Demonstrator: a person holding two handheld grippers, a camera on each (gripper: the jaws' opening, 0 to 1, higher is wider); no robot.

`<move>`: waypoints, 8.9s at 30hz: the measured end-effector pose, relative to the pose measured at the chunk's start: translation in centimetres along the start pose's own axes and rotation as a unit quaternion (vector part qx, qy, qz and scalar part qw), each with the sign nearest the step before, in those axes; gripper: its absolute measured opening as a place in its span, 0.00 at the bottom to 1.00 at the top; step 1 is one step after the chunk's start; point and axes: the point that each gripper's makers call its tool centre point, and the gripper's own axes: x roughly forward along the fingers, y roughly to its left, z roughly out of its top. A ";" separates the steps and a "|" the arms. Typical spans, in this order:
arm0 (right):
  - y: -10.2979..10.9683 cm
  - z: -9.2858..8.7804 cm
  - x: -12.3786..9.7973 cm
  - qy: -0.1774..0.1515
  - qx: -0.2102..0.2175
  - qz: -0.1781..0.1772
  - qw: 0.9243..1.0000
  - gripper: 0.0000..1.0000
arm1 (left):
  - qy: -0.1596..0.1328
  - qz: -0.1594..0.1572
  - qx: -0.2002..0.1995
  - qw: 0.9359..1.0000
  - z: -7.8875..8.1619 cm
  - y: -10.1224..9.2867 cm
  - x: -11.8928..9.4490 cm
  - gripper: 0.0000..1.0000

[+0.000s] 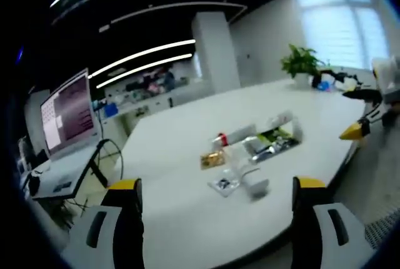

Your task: Arrange the skincare products in the storage area until every visible bottle or jar stands upright without overlapping.

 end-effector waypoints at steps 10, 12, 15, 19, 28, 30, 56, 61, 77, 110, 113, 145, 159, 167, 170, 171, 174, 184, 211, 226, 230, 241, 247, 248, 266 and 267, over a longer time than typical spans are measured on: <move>-1.0 0.2 0.7 -0.011 -0.002 0.006 1.000 1.00 | -0.006 0.009 -0.002 1.000 0.5 -0.6 0.5 0.97; -1.0 0.4 0.8 -0.016 0.000 0.007 1.000 1.00 | -0.005 0.010 -0.007 1.000 0.6 -0.4 0.7 0.97; -1.1 0.2 0.8 -0.012 0.001 0.007 1.000 1.00 | 0.002 0.008 -0.001 1.000 0.3 -0.7 0.7 0.97; -0.9 0.2 0.9 -0.009 -0.001 0.010 1.000 1.00 | -0.004 0.013 -0.004 1.000 0.5 -0.5 0.6 0.97; -0.9 0.0 1.0 -0.005 -0.002 0.011 1.000 1.00 | -0.011 0.015 -0.005 1.000 0.7 -0.5 0.6 0.97; -0.9 0.0 1.0 -0.006 -0.001 0.011 1.000 1.00 | -0.010 0.014 -0.005 1.000 0.7 -0.5 0.6 0.97; -0.8 0.1 0.9 -0.006 0.000 0.011 1.000 1.00 | -0.006 0.006 -0.004 1.000 0.6 -0.7 0.5 0.96; -0.7 0.0 0.9 -0.004 -0.001 0.012 1.000 1.00 | -0.003 0.004 -0.004 1.000 0.5 -0.7 0.5 0.95; -0.7 -0.2 0.9 0.001 -0.002 0.015 1.000 1.00 | 0.013 0.001 -0.004 1.000 0.0 -1.0 0.4 0.97; 0.0 0.9 0.8 -0.013 0.034 0.066 0.997 1.00 | 0.022 0.012 0.010 1.000 -0.2 -0.3 0.9 0.92; -0.5 1.0 1.0 -0.012 0.042 0.076 0.996 1.00 | 0.022 0.021 0.011 0.999 -0.2 0.0 0.9 0.92; 7.2 8.0 15.1 0.016 -0.148 0.399 0.905 0.85 | 0.014 0.032 0.010 0.999 0.0 0.4 0.5 0.89; 5.4 7.4 15.0 0.088 -0.251 0.365 0.892 0.85 | -0.005 0.001 0.001 1.000 0.2 -0.5 0.3 0.90; 5.3 12.1 16.8 0.089 -0.325 0.357 0.871 0.84 | -0.013 0.009 -0.002 1.000 0.4 -0.3 0.1 0.91; 6.2 12.3 18.0 0.112 -0.355 0.368 0.852 0.83 | -0.015 0.011 -0.004 1.000 0.4 -0.2 0.0 0.91; 6.5 12.4 18.3 0.118 -0.356 0.372 0.849 0.83 | -0.016 0.012 -0.005 1.000 0.4 -0.2 -0.1 0.92; 7.3 12.8 19.8 0.135 -0.366 0.384 0.837 0.83 | -0.019 0.018 -0.008 1.000 0.5 0.0 -0.2 0.92; 9.0 11.2 23.9 0.182 -0.398 0.396 0.807 0.72 | -0.018 0.022 -0.011 1.000 0.5 0.2 -0.1 0.93; 11.3 3.3 28.8 0.316 -0.360 0.467 0.743 0.46 | 0.006 0.008 -0.010 1.000 -0.1 -0.1 0.5 0.89; 11.1 3.6 28.8 0.310 -0.387 0.453 0.740 0.34 | 0.018 0.006 -0.010 1.000 -0.5 -0.4 0.6 0.87; 11.1 3.4 28.4 0.311 -0.384 0.452 0.743 0.30 | 0.023 0.005 -0.010 1.000 -0.6 -0.6 0.6 0.86; 10.9 3.3 28.2 0.314 -0.373 0.438 0.755 0.28 | 0.021 0.011 -0.011 1.000 -0.4 -0.5 0.6 0.91; 10.6 3.0 27.9 0.342 -0.320 0.416 0.780 0.28 | 0.015 0.012 -0.014 1.000 -0.2 -0.4 0.7 0.95; 10.6 3.0 27.9 0.339 -0.320 0.417 0.780 0.28 | 0.015 0.012 -0.015 1.000 -0.2 -0.4 0.7 0.97; 10.4 4.2 26.1 0.347 0.023 0.431 0.833 0.27 | 0.013 0.008 -0.016 1.000 -0.1 -0.4 0.8 0.97; 10.5 4.6 25.8 0.341 0.052 0.436 0.831 0.27 | 0.014 0.007 -0.016 1.000 -0.1 -0.4 0.8 0.97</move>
